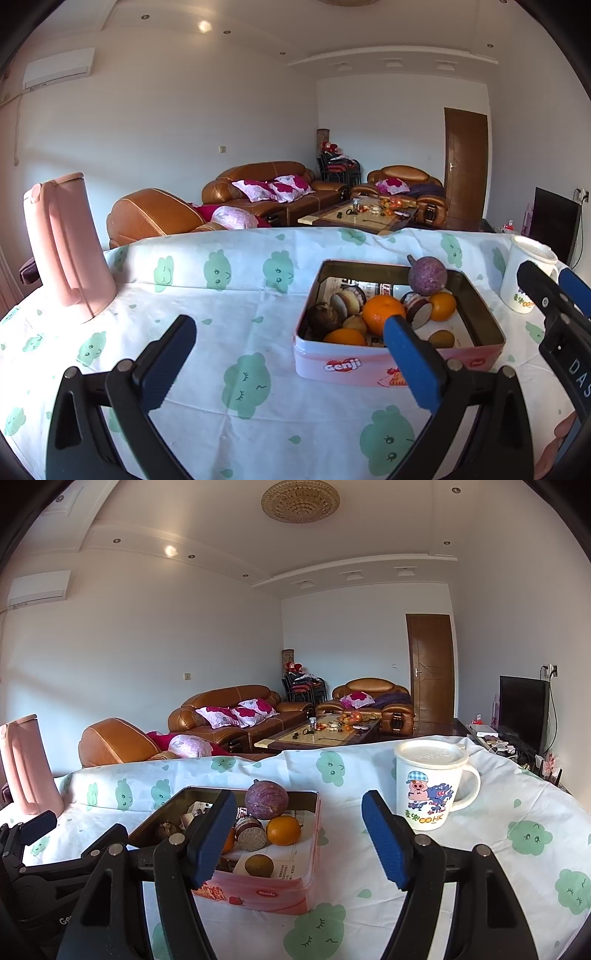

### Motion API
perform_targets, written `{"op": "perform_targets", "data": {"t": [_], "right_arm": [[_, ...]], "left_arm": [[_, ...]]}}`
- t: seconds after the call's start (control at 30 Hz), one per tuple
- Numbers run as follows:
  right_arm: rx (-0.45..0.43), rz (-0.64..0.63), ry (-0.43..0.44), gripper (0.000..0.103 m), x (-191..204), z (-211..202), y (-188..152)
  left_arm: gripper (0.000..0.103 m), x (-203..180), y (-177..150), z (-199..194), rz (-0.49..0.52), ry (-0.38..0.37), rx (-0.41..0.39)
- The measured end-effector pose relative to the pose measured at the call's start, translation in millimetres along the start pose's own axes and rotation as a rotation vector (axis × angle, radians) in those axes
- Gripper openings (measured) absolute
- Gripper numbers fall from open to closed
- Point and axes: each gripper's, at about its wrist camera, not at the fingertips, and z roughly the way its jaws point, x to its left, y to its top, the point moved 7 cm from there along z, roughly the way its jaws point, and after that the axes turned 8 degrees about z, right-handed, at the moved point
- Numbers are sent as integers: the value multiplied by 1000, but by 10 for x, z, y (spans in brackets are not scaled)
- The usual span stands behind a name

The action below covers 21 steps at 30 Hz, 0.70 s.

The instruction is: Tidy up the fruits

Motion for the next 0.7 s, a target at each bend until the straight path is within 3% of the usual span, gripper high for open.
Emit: {"op": "perform_targets", "data": {"t": [0.7], "right_arm": [[-1,1,-2,72,-5,-1,1]], "left_arm": [[103,24,7,-1,-4,13,6]]}}
